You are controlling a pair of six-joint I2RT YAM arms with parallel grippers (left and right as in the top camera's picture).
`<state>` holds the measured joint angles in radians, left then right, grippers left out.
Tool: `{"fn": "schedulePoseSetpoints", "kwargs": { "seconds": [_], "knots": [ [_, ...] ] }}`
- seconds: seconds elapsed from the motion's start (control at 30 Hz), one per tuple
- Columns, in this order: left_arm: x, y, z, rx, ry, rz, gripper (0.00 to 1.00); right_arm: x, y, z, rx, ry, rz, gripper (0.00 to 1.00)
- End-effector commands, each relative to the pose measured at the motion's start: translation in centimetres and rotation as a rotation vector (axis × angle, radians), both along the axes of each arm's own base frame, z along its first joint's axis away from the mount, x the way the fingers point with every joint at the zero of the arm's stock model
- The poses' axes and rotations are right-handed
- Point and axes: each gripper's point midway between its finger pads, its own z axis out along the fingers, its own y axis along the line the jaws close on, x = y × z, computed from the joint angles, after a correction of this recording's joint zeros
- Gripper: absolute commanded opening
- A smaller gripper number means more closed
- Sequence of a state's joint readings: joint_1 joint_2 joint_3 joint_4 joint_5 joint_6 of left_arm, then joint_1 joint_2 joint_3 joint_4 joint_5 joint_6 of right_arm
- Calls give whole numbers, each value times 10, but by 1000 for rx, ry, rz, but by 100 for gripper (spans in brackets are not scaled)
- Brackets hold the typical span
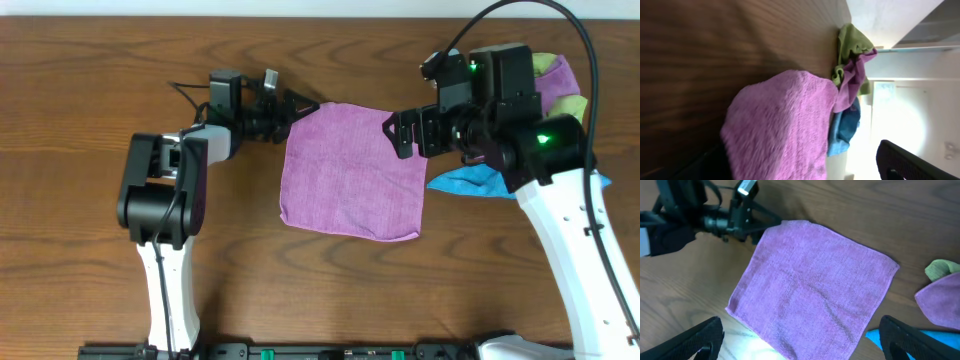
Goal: Fold the cloth
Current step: 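Lift the left gripper away from the towel toward the back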
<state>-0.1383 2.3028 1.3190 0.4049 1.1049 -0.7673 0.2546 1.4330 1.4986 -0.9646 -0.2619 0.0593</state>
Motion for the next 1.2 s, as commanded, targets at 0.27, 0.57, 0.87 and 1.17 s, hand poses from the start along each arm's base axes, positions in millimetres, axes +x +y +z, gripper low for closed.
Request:
{"fn": "schedulePoseSetpoints", "kwargs": {
  "seconds": [0.27, 0.57, 0.87, 1.17],
  "knots": [
    [35, -16, 38, -71, -51, -34, 95, -2, 4, 9, 2, -26, 15, 99],
    [54, -18, 81, -102, -169, -60, 95, -2, 4, 9, 4, -25, 13, 99],
    [40, 8, 100, -164, -260, -181, 96, -2, -3, 5, -28, -15, -19, 99],
    [74, 21, 179, -90, -577, -118, 96, 2, -18, 2, -97, -26, -76, 99]
  ]
}}
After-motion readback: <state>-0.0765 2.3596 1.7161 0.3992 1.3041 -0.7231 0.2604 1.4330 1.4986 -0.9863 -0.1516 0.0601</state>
